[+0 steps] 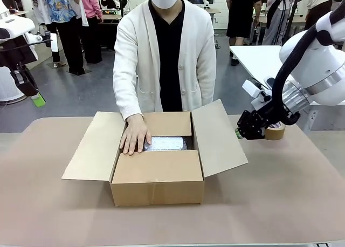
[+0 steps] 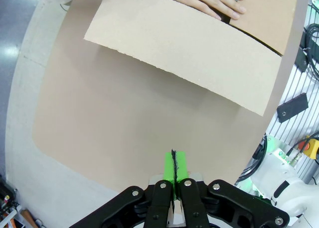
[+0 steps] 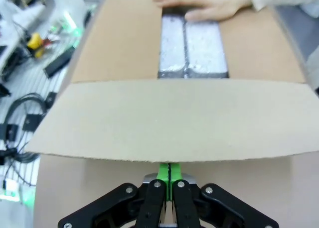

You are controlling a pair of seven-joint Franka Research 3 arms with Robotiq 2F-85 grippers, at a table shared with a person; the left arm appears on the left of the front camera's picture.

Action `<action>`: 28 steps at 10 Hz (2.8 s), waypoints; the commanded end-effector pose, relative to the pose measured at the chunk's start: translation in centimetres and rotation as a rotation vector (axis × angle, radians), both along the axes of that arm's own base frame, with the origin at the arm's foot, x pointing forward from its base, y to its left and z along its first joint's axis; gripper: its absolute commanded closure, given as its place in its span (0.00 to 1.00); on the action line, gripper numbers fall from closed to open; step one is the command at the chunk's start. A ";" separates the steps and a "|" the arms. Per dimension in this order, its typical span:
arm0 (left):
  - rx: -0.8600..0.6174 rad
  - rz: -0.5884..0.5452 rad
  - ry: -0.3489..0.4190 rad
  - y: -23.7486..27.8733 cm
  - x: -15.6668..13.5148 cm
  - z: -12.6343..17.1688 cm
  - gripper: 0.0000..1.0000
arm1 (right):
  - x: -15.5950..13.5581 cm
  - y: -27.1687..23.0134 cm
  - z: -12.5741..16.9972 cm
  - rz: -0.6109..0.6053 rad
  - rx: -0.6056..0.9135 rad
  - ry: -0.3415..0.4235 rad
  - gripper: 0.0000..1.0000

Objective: Wrap the clocks to prevent damage.
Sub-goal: Push the right (or left) flap of the Package Box to close it.

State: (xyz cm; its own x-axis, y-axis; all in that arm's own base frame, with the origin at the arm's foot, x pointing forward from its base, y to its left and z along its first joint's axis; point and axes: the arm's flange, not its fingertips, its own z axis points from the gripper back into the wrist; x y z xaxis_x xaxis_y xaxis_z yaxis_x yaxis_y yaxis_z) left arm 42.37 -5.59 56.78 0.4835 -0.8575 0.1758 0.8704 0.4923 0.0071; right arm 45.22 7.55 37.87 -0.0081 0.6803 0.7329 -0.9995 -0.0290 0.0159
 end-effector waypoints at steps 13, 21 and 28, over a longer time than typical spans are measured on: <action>-0.012 0.017 0.008 0.0 -0.1 0.1 0.99 | -2.2 11.3 2.0 -0.059 0.103 -0.190 0.99; -0.012 0.017 0.008 0.0 -0.1 0.1 0.99 | -0.2 15.7 -0.7 -0.032 0.039 -0.143 0.99; -0.012 0.017 0.008 0.0 -0.1 0.1 0.99 | 0.3 16.4 -3.9 -0.033 -0.038 -0.090 0.99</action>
